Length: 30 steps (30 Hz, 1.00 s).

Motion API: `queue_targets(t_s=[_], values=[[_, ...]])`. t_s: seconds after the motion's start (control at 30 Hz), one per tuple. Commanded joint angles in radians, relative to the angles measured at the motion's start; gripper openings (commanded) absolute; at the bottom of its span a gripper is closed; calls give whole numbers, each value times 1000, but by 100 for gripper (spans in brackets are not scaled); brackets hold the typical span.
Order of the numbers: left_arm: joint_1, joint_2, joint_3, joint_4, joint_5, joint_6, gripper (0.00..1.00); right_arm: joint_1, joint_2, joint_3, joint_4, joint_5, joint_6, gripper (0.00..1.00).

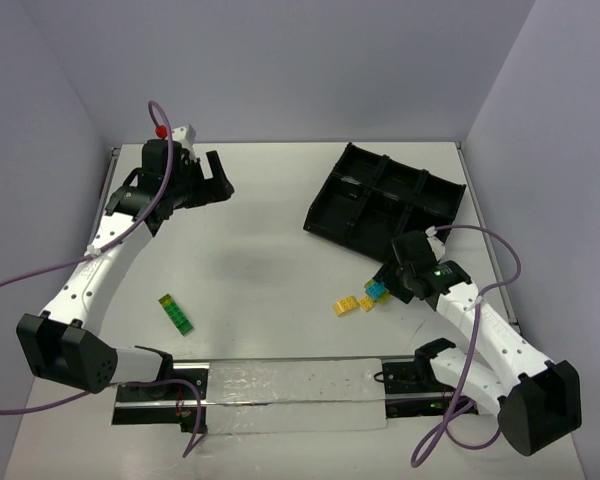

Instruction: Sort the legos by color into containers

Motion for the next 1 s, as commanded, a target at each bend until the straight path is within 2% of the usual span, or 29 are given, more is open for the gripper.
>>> queue_targets(t_s=[0.0, 0.2, 0.27, 0.47, 0.67, 0.97], values=[[4, -8, 4, 52, 8, 7, 99, 21, 24, 5, 46, 10, -10, 58], [4, 1, 9, 57, 18, 6, 99, 29, 54, 14, 51, 25, -15, 54], [4, 3, 10, 59, 18, 8, 99, 29, 64, 15, 50, 33, -19, 50], [4, 16, 17, 59, 18, 9, 99, 32, 106, 23, 50, 45, -37, 49], [3, 22, 15, 69, 22, 11, 99, 38, 127, 40, 46, 52, -63, 36], [4, 55, 8, 97, 43, -3, 99, 52, 163, 134, -42, 132, -180, 34]])
